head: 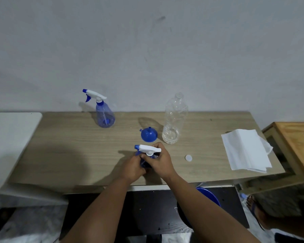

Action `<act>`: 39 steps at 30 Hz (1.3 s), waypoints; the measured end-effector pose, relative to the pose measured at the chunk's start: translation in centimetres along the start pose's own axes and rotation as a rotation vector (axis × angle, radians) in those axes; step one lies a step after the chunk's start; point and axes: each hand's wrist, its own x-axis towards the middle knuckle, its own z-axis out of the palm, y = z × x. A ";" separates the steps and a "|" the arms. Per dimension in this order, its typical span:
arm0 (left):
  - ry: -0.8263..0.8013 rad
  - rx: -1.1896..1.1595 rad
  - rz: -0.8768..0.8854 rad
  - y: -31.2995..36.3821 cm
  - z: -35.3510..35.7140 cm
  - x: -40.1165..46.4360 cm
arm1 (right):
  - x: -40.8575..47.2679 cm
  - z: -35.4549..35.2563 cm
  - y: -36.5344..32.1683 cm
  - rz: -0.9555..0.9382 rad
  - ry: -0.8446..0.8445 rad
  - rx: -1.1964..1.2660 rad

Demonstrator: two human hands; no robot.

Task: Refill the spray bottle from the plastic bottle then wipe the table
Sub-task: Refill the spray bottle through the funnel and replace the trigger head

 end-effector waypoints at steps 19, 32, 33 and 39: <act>-0.012 -0.089 0.052 -0.5 -0.2 -0.3 | -0.3 0.7 -0.7 0.010 -0.059 -0.033; 0.037 -0.070 0.018 -0.8 0.5 0.0 | -1.0 0.9 -0.9 -0.011 0.016 0.108; 0.046 -0.080 0.028 -0.8 0.5 0.0 | -1.0 0.8 -1.2 -0.032 0.016 0.100; 0.021 -0.242 0.025 -0.6 0.4 0.4 | 0.2 0.4 -7.0 -0.230 0.161 0.180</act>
